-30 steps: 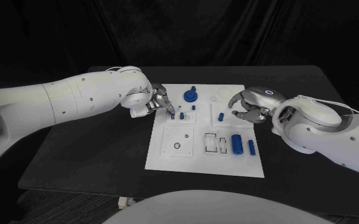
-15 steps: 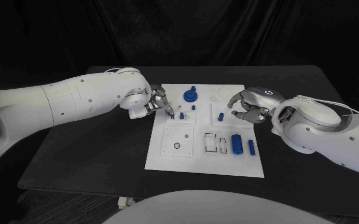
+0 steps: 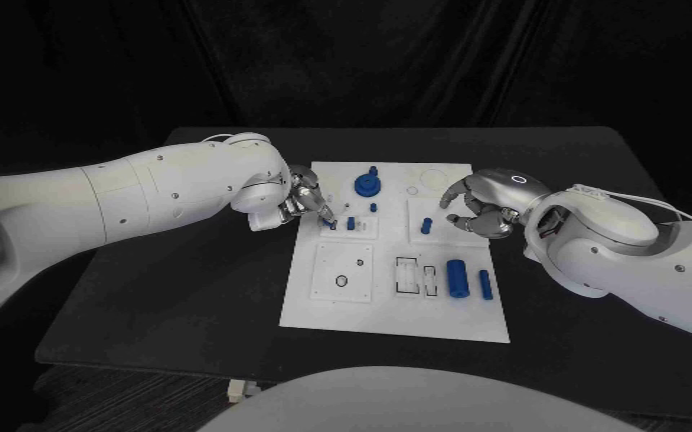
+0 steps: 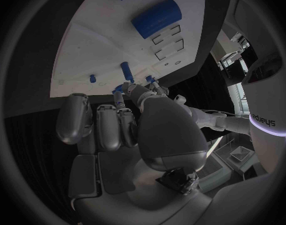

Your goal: Assemble the parts on the task board

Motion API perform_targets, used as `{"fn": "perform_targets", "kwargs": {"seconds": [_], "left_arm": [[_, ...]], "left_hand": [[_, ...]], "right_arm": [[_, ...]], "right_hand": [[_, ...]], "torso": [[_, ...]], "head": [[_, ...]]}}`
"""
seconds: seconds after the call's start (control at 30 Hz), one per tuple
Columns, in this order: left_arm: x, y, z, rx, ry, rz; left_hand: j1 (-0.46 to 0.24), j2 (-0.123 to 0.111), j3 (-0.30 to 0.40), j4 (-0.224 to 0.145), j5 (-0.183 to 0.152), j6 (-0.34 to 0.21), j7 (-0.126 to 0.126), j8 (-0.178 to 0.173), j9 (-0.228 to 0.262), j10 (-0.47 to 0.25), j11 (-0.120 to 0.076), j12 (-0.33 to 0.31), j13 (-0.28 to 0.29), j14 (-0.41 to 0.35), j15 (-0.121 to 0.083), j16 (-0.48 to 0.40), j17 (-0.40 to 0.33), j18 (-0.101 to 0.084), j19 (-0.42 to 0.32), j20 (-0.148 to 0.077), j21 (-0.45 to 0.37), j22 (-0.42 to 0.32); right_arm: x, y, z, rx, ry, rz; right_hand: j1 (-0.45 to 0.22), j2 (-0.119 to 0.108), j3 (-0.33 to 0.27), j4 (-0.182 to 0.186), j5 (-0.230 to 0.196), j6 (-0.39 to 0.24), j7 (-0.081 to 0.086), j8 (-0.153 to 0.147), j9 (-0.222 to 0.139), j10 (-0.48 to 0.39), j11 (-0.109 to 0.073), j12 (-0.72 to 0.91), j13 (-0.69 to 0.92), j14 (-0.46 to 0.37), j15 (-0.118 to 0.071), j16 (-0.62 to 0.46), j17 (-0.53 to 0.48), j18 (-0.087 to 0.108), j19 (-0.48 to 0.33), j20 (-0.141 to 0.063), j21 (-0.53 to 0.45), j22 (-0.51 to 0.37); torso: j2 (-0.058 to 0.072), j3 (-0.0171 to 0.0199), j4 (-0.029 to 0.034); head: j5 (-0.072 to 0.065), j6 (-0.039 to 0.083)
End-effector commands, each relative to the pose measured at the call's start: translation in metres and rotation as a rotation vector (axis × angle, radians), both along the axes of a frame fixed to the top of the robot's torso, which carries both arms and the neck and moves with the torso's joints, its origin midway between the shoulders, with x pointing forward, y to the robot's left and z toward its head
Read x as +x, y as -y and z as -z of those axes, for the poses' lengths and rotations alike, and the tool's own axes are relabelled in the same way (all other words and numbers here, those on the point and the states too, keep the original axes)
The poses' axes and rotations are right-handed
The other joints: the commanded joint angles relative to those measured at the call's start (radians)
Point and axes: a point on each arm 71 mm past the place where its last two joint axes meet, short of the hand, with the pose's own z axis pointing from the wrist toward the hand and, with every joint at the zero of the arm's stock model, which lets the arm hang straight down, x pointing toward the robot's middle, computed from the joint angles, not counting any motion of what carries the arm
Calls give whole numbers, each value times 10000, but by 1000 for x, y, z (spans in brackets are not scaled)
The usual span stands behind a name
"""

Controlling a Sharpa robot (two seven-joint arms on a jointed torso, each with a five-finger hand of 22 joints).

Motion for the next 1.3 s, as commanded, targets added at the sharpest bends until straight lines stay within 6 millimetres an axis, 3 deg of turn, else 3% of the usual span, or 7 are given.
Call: {"fn": "perform_targets", "kwargs": {"seconds": [0.03, 1.3], "left_arm": [[-1, 3, 2, -187, -78, 139], [-6, 3, 9, -201, -285, 207]], "left_hand": [[-4, 101, 316, -242, 19, 7, -51, 28, 8, 122, -75, -45, 1854, 1038, -65, 27, 2634, -43, -3, -5, -50, 1880], [22, 159, 405, -284, 66, 4, -33, 19, 17, 76, -67, -85, 1820, 1038, -60, 27, 2634, -35, -35, -4, -83, 1868]], "right_arm": [[-1, 0, 1, -32, -13, 84], [0, 0, 3, -153, -138, 91]], "right_hand": [[-3, 104, 2, 50, 68, 53, 20, -61, 0, -62, 26, -43, 283, 354, 77, -27, -9, 91, -61, 1, -68, 1445], [0, 103, 7, 51, 71, 67, 20, -63, 2, -63, 26, -45, 281, 343, 76, -53, -52, 97, -69, 2, -101, 1436]], "torso": [[-6, 2, -1], [-2, 6, -2]], "head": [[-7, -2], [25, -2]]}}
